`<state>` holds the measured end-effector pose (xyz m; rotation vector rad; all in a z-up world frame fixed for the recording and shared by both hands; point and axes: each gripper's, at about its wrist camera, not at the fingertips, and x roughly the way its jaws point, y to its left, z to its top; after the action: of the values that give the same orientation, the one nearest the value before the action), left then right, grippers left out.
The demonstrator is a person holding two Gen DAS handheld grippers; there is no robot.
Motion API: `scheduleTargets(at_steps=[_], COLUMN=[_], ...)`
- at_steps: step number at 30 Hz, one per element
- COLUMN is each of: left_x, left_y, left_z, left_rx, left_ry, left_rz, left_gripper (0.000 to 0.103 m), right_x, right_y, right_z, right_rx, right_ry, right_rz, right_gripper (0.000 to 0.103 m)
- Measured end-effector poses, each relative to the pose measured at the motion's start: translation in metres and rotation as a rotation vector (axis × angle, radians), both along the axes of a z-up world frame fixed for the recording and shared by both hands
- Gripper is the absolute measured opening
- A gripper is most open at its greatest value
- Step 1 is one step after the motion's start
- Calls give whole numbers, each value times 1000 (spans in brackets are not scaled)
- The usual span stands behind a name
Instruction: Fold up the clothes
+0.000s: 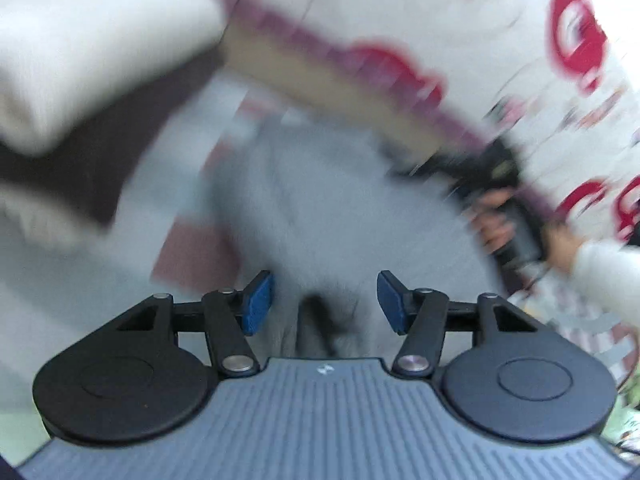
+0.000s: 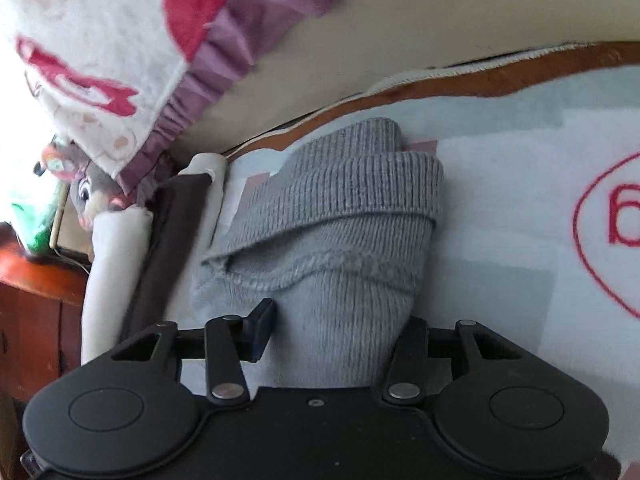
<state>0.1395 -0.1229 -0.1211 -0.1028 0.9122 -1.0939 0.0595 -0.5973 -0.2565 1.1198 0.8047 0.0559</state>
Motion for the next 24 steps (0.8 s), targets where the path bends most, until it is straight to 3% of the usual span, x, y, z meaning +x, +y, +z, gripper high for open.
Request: scheduleTargets(at_steps=[4,7,8,10,11,13,15,16,19,24], left_x=[6,5,6,14,19,28,42,48,55,40], left_y=[-23,-67,-89,-135,-154,-190,-189,-180,-159,-143], left_z=[33,39,34,9,-7,-37,-60,-67,-80,-77], left_rx=[-83,-87,-80,-6,59,178,139,77,-25,-70], left_ry=[-49,-88,-72,55,111,225,355,426,546,497], left_rz=[3,-51,-81,-135,-134,-128,-67,-28,36,95], left_gripper=[57,60,62,62,60,58,57,58,56,54], right_x=[5,10,13,21,24,25,17,11,-6,-28], right_y=[-18,-23,-23,-22,-19,-8,3,9,30,90], right_z=[-12,-15,-15,-12,-7,12,32,44,81,138], right_rx=[145,186,181,160,121,-57,-142,-173,-268,-522], right_ry=[14,15,19,23,18,-43,-141,-186,-304,-383], right_rz=[-35,-57,-46,-23,-6,54,115,144,253,540], right_gripper=[62,62,62,64,53,34,29,28,27,26])
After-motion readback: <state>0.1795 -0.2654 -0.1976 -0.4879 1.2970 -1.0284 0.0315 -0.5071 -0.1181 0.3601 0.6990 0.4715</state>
